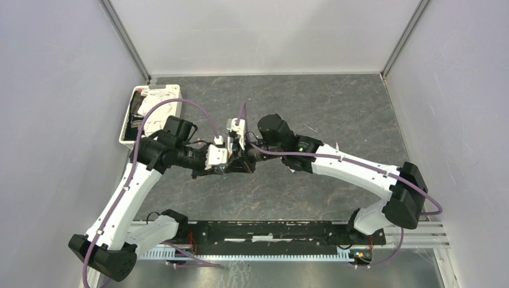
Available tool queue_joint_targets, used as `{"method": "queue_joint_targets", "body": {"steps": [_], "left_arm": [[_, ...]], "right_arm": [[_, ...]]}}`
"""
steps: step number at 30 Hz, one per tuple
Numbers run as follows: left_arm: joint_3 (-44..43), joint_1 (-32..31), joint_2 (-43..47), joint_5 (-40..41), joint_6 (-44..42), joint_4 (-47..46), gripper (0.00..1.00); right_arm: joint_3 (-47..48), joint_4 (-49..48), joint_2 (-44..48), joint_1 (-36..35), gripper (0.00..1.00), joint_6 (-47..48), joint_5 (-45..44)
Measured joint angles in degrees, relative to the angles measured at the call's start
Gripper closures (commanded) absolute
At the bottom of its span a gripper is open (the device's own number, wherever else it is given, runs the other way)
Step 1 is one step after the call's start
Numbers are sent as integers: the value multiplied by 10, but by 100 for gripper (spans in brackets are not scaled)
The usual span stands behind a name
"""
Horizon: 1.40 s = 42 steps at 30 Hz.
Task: Open the pen caps
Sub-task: Open the pen cap from the pen, then place the pen cap at the center of the board.
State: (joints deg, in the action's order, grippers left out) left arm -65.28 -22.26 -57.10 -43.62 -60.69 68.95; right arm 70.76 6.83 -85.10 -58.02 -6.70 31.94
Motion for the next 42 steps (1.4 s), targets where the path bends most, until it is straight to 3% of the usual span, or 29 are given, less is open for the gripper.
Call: {"method": "queue_joint_targets", "body": {"steps": [5, 7, 8, 10, 11, 12, 14, 21, 27, 34, 42], "left_arm": [[0, 3, -5, 0, -19, -3, 98], [0, 34, -16, -31, -81, 0, 98], [-2, 73, -25, -71, -126, 9, 98], [-20, 187, -60, -14, -208, 65, 98], [-30, 295, -75, 10, -228, 70, 98], [-46, 347, -105, 33, -252, 78, 98], [-56, 383, -135, 55, -285, 78, 98], [-36, 270, -85, 36, -322, 127, 98], [-4, 266, -95, 6, -306, 112, 98], [119, 266, -97, -1, -198, -12, 90], [254, 246, -76, 53, -89, -187, 90]], "right_arm": [[-13, -2, 14, -1, 100, 11, -22], [-38, -25, 33, -5, 100, 24, -56], [-57, -52, 44, -7, 100, 30, -76], [-118, -23, 105, 7, 100, 38, -100], [-154, 4, 148, 21, 100, 38, -106], [-184, 33, 190, 35, 100, 38, -115], [-213, 65, 244, 59, 100, 38, -122], [-212, 83, 229, 66, 100, 40, -119], [-213, 83, 221, 67, 100, 40, -141], [-320, 7, 242, 80, 100, 20, -322], [-426, -113, 193, 153, 100, -19, -457]]}}
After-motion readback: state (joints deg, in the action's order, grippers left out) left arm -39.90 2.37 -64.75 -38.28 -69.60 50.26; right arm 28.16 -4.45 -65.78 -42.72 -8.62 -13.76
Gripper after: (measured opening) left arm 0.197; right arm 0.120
